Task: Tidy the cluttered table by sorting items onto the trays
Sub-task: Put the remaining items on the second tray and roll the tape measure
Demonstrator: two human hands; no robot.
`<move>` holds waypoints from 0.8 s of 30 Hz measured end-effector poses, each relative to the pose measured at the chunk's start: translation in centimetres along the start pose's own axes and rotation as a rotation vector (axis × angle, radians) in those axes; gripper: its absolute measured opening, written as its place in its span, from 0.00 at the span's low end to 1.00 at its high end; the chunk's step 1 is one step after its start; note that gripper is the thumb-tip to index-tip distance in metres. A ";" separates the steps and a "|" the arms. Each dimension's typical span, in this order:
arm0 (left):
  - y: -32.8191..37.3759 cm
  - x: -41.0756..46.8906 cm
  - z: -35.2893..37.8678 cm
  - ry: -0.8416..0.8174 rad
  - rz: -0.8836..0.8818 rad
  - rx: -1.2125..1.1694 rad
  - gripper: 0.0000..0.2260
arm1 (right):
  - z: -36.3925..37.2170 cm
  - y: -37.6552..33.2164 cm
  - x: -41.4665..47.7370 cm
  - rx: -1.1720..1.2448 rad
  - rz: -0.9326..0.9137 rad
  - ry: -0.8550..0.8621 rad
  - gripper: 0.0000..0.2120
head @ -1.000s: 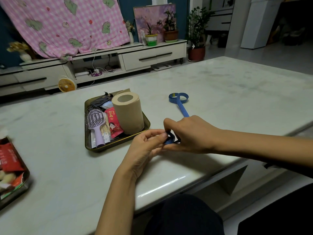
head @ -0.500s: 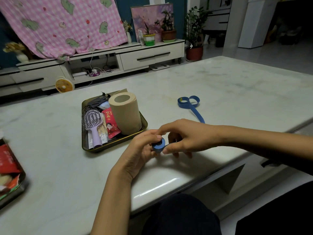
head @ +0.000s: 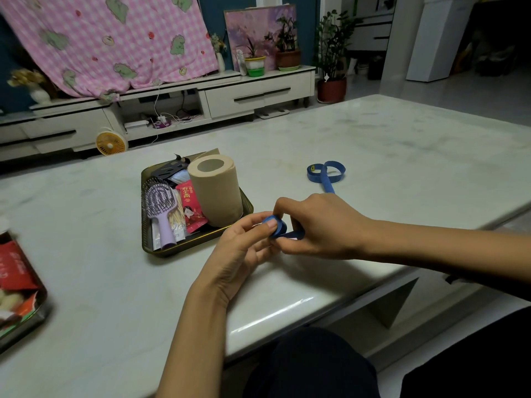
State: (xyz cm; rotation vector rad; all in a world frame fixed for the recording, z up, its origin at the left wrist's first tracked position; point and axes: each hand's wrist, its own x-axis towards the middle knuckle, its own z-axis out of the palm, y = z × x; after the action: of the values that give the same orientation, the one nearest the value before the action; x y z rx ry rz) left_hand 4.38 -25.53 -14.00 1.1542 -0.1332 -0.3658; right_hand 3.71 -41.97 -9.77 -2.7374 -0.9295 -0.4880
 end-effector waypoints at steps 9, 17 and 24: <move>-0.1 0.0 -0.3 -0.039 -0.001 0.030 0.18 | 0.6 0.2 0.3 -0.130 -0.088 0.020 0.14; -0.3 -0.1 0.0 -0.060 -0.005 0.082 0.16 | -0.5 0.5 0.9 0.114 -0.028 -0.355 0.21; -0.2 -0.2 -0.1 -0.064 -0.022 0.145 0.18 | -1.1 0.8 0.5 0.216 -0.030 -0.383 0.15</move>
State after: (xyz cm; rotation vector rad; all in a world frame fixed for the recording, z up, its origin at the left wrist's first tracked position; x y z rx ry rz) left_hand 4.20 -25.49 -14.19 1.2880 -0.2055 -0.4183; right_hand 4.33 -42.59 -8.66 -2.6633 -1.0385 0.1354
